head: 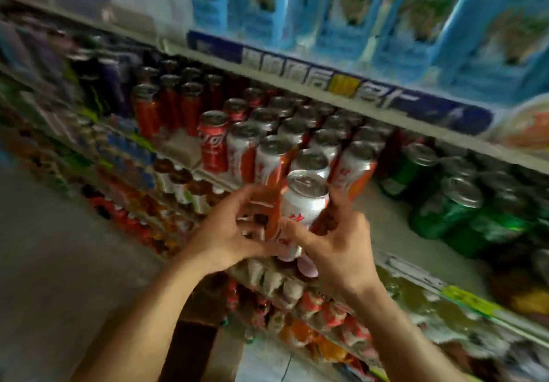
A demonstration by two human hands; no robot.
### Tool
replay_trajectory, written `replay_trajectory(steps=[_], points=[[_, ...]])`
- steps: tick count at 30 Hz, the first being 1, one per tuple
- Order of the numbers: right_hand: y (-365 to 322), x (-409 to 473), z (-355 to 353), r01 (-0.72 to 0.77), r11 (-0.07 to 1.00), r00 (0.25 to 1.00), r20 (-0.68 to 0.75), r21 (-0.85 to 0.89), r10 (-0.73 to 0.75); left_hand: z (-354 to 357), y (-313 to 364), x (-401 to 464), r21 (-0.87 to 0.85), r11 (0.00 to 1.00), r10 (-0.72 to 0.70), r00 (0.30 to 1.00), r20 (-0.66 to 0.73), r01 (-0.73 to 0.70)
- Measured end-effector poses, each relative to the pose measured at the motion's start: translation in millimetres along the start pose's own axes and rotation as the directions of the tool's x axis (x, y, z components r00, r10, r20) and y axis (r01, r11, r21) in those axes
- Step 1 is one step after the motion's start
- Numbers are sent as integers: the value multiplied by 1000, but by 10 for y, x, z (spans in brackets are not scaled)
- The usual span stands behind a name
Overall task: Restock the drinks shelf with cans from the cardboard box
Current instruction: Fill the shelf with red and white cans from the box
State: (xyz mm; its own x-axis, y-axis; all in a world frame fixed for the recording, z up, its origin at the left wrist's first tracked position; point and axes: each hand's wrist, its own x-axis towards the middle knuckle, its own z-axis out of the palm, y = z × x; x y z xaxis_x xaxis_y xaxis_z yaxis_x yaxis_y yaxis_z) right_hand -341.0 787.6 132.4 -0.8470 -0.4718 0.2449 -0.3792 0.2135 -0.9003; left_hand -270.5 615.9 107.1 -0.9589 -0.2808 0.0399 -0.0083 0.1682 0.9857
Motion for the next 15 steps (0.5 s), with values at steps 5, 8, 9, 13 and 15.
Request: replay_trajectory(steps=[5, 8, 9, 13, 15], points=[[108, 73, -389, -24, 996, 972, -236, -82, 4, 211, 169, 359, 188, 966, 182, 983, -9, -177], [217, 140, -494, -51, 996, 949, -315, -67, 27, 325, 112, 450, 276, 930, 276, 958, -82, -244], [252, 168, -516, -63, 996, 940, -339, -59, 39, 351, 89, 466, 301, 917, 301, 949, -94, -261], [385, 230, -555, -92, 996, 934, -349, -16, 80, 387, -80, 488, 418, 853, 380, 921, -89, -312], [449, 247, -536, -109, 994, 938, -333, -21, 96, 376, -145, 509, 442, 840, 387, 919, -79, -316]])
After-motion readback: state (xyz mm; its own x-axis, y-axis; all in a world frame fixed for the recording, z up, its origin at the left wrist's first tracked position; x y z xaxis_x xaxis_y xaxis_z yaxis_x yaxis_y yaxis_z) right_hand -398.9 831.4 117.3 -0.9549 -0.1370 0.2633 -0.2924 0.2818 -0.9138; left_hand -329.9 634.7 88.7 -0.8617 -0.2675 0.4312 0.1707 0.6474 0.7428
